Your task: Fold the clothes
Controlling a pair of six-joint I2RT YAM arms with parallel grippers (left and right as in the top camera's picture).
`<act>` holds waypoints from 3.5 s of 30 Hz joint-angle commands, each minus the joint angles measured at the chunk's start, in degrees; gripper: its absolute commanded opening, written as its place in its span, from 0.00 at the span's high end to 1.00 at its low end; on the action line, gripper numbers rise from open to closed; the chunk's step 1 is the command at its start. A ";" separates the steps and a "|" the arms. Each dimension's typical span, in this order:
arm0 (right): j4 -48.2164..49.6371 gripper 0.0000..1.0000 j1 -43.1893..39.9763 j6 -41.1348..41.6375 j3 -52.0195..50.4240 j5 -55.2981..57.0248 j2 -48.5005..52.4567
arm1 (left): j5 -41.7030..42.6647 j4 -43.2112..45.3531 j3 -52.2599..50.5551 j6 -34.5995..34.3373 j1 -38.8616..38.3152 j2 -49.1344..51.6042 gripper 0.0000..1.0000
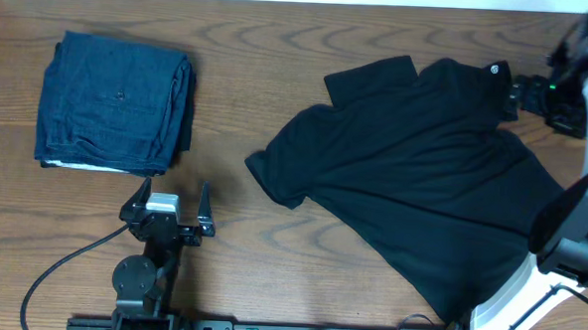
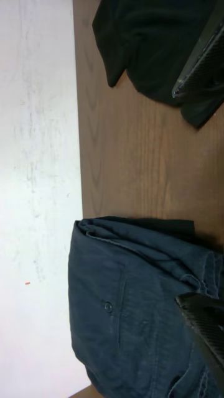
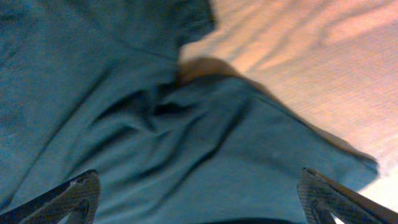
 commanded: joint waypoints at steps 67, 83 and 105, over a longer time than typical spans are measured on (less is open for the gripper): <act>-0.02 0.01 -6.93 0.39 0.15 0.33 0.22 | 16.50 -46.90 83.56 -4.31 -14.14 105.09 0.94; -0.02 0.01 -6.93 0.39 0.15 0.33 0.22 | 8.85 -46.01 83.56 -9.88 -18.64 115.99 0.94; -0.02 0.01 -6.93 0.39 0.15 0.33 0.22 | -3.76 -49.99 80.52 -22.88 -18.53 119.43 0.94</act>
